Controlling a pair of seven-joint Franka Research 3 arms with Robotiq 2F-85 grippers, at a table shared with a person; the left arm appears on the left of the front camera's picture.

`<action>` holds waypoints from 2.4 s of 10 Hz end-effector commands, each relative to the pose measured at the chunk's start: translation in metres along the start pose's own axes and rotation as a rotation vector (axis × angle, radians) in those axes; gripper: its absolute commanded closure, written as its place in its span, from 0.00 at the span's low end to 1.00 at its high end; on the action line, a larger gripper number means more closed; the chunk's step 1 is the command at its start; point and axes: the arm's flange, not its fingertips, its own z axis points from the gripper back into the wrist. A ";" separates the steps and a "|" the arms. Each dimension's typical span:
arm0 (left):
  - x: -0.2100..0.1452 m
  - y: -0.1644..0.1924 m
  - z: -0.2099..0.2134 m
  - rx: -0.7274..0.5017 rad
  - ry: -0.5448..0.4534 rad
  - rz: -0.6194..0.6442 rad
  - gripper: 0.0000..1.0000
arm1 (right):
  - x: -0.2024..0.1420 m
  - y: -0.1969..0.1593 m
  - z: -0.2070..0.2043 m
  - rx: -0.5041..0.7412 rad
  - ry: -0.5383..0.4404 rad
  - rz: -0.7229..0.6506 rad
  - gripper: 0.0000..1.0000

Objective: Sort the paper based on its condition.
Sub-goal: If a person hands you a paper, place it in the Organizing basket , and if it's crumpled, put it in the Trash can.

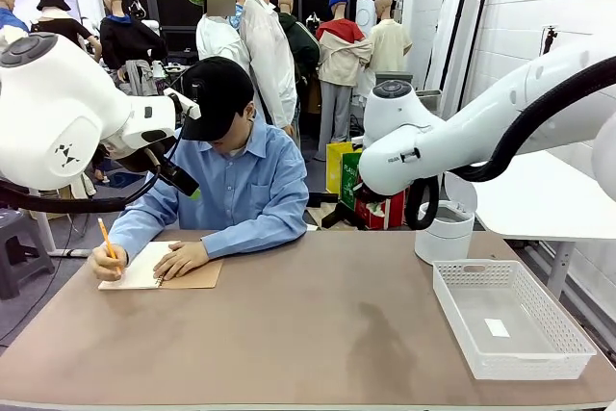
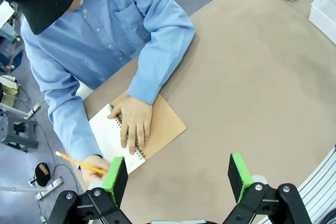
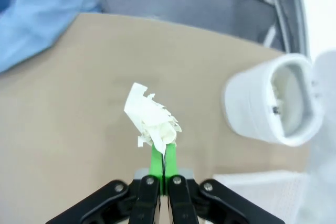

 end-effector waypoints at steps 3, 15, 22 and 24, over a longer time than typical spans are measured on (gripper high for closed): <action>0.000 0.000 0.000 0.001 0.000 -0.004 0.00 | 0.004 -0.024 0.011 -0.240 0.019 -0.244 1.00; 0.000 0.000 0.000 0.001 0.000 -0.004 0.00 | 0.038 -0.119 -0.056 -0.278 0.016 -0.289 1.00; 0.000 0.000 0.000 0.001 0.000 -0.004 0.00 | 0.048 -0.125 -0.096 -0.311 0.037 -0.193 1.00; 0.000 0.000 0.000 0.001 0.000 -0.004 0.00 | 0.047 -0.125 -0.103 -0.320 0.048 -0.189 1.00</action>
